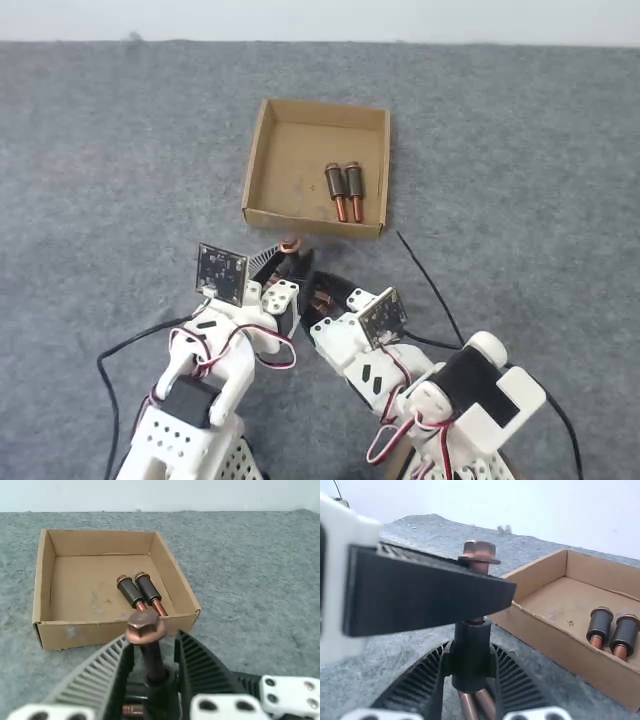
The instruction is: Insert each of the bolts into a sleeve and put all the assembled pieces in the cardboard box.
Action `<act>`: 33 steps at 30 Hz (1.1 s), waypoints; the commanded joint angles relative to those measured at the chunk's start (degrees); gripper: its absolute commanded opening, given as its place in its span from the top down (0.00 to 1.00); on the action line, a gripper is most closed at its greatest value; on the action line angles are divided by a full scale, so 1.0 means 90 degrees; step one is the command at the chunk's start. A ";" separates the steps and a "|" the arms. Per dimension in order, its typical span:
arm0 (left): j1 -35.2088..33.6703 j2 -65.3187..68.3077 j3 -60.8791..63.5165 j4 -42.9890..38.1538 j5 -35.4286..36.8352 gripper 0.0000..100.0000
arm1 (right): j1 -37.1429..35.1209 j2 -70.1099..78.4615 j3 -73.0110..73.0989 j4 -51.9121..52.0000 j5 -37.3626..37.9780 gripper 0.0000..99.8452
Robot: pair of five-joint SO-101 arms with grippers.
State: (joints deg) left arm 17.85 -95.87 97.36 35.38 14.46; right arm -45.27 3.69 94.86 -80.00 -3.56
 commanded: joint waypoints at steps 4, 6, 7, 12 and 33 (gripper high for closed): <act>-0.0039 0.0020 -0.0083 0.0039 0.0127 0.87 | 0.0103 -0.0005 0.0117 -0.0005 -0.0078 0.99; -0.0059 0.0020 -0.0230 0.0156 0.0137 0.87 | 0.0103 -0.0005 0.0117 -0.0005 -0.0078 0.99; -0.0059 0.0020 -0.0337 0.0313 0.0147 0.87 | 0.0103 -0.0005 0.0117 -0.0005 -0.0078 0.99; -0.0068 0.0020 -0.0728 0.0869 0.0381 0.87 | 0.0103 -0.0005 0.0107 -0.0005 -0.0078 0.99; -0.1094 0.0010 -0.1294 0.1123 0.0615 0.87 | 0.0308 0.0005 -0.0020 0.0063 -0.0068 0.99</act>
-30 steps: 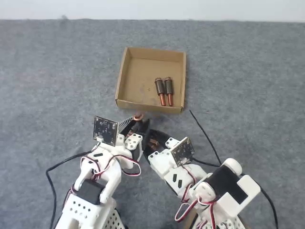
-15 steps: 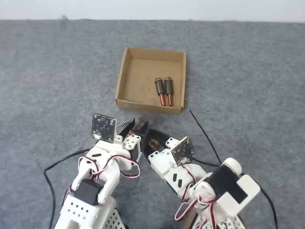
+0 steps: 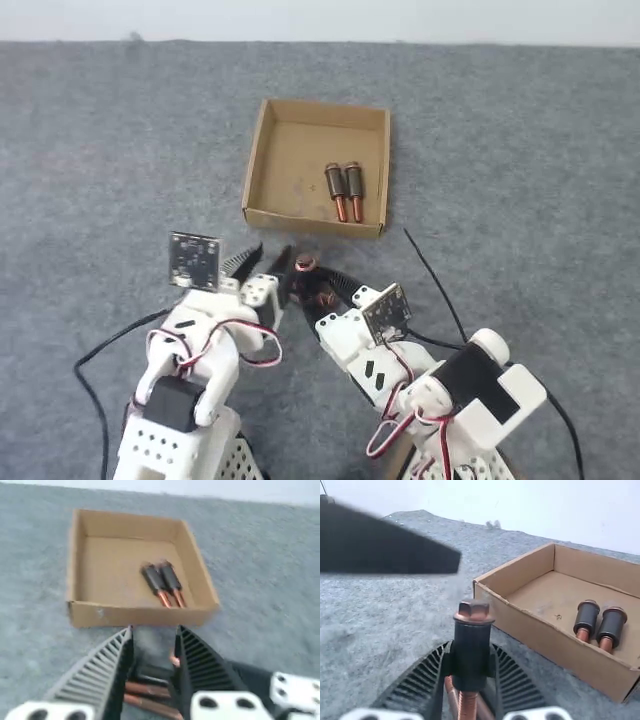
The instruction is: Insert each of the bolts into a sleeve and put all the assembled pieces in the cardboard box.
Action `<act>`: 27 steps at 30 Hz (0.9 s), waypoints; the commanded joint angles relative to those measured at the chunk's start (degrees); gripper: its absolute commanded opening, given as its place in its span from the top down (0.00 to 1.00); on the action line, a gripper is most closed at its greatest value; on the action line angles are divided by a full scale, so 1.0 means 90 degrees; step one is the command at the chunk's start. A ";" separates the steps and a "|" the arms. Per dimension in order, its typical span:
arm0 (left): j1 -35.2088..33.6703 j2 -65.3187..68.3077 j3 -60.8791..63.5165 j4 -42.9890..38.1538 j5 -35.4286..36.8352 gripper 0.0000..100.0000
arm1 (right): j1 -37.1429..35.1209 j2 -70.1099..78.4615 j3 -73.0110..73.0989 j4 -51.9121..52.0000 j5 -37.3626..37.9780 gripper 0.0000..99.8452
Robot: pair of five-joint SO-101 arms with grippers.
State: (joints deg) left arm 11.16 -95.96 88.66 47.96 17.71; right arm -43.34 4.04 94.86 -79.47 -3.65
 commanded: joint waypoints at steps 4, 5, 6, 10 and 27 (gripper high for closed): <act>-0.0928 0.0020 -0.0181 -0.0303 0.0420 0.87 | 0.0093 -0.0034 0.0000 0.0005 -0.0059 0.99; -0.1084 0.0020 -0.0073 -0.0303 0.0420 0.87 | 0.0093 -0.0034 0.0010 0.0005 -0.0059 0.99; -0.1250 0.0020 0.0005 -0.0313 0.0420 0.88 | 0.0093 -0.0034 0.0020 0.0005 -0.0059 0.99; -0.2012 0.0020 0.0366 -0.0752 0.0410 0.99 | 0.0093 -0.0034 0.0039 0.0005 -0.0049 0.99; -0.2696 -0.0039 0.0923 0.0674 -0.2295 0.99 | 0.0376 -0.0103 0.0078 -0.0054 0.0029 0.99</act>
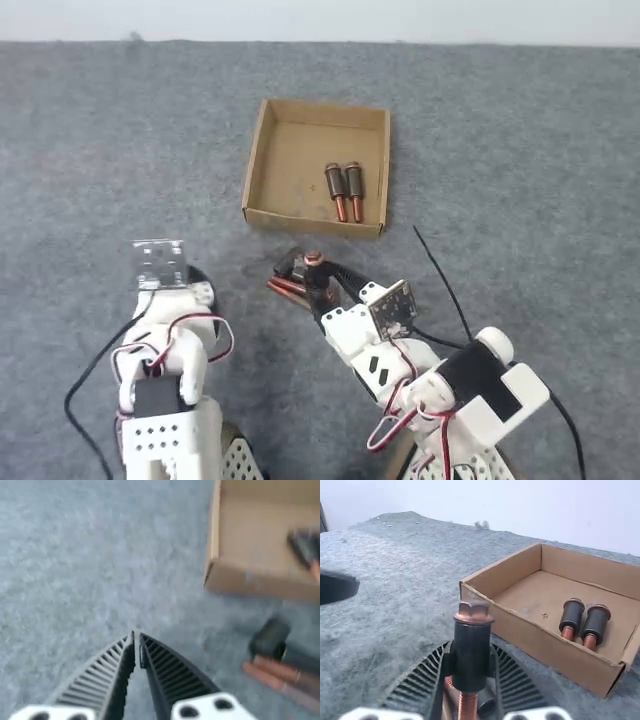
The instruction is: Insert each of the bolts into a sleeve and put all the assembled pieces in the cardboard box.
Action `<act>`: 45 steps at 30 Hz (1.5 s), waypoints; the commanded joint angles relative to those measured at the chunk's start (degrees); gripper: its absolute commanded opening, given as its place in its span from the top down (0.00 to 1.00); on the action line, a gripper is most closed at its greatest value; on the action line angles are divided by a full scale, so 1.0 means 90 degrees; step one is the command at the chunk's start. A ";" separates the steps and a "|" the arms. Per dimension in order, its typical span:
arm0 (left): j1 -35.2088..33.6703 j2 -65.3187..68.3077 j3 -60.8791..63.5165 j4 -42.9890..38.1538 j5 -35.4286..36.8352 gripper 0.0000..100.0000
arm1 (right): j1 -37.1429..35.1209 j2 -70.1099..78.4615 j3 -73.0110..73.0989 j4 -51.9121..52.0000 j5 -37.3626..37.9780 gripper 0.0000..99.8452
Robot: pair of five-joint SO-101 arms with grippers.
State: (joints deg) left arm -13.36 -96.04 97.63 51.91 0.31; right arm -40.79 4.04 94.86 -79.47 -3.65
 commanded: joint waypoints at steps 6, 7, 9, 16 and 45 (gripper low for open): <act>0.0029 -0.0010 -0.0073 0.0234 -0.0449 0.99 | 0.0093 -0.0103 -0.0225 0.0005 0.0860 0.99; 0.0029 -0.0010 -0.0073 0.0234 -0.0449 0.99 | 0.0103 -0.0103 -0.0264 0.0005 0.0869 0.99; 0.0029 0.0000 -0.0073 0.0234 -0.0449 0.99 | 0.0142 -0.0103 -0.0371 0.0083 0.0869 0.99; 0.0029 0.0010 -0.0073 0.0234 -0.0449 0.99 | 0.0952 -0.0103 -0.1436 0.0913 0.0869 0.99; 0.0059 -0.0010 -0.0073 0.0195 -0.0459 0.99 | 0.2349 -0.0024 -0.7414 0.9792 0.0801 0.99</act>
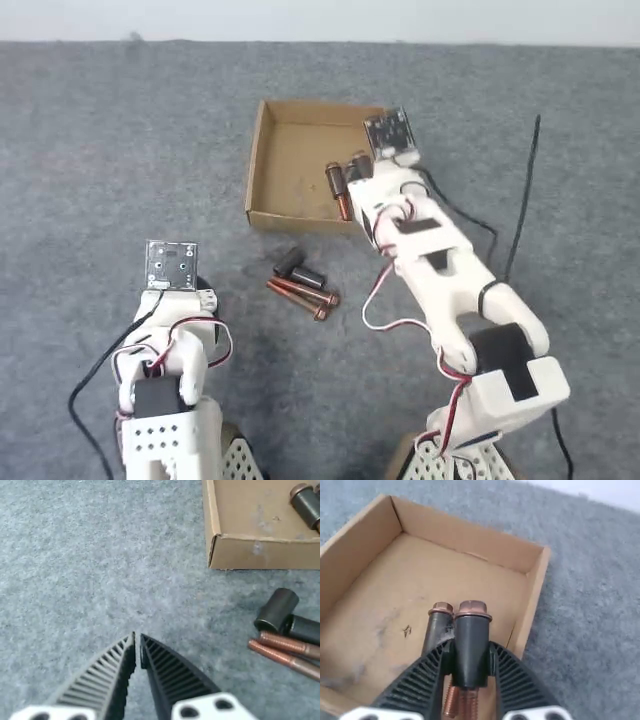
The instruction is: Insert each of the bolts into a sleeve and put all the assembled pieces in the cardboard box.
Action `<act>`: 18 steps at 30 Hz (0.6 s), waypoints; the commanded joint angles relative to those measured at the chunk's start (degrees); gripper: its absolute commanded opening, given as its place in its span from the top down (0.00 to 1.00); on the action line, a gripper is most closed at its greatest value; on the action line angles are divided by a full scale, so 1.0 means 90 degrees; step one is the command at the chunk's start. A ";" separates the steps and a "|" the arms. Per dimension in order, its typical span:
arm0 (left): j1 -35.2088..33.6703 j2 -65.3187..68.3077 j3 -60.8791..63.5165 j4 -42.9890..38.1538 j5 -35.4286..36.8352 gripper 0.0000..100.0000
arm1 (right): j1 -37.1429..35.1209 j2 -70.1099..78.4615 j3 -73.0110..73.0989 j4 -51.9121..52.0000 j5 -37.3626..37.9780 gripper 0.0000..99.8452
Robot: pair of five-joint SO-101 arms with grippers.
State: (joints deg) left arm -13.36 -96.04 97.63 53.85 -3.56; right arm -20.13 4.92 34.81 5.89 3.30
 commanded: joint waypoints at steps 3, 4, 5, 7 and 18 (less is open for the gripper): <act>0.0059 -0.0010 -0.0073 -0.0020 -0.0029 0.99 | 0.0063 -0.0005 -0.0977 0.0298 0.0029 0.99; 0.0059 -0.0010 -0.0073 -0.0020 -0.0029 0.99 | 0.0063 0.0103 -0.1094 0.0308 0.0029 0.99; 0.0059 -0.0010 -0.0073 -0.0020 -0.0029 0.99 | 0.0073 0.0239 -0.1211 0.0327 0.0029 0.99; 0.0059 -0.0010 -0.0073 -0.0020 -0.0029 0.99 | 0.0093 0.0571 -0.1465 0.0337 0.0029 0.99; 0.0059 -0.0010 -0.0073 -0.0020 -0.0029 0.99 | 0.0386 0.1724 -0.2227 0.0357 -0.0488 0.99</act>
State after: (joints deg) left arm -13.36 -96.04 97.63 53.85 -3.56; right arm -18.90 21.63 18.20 8.97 -0.40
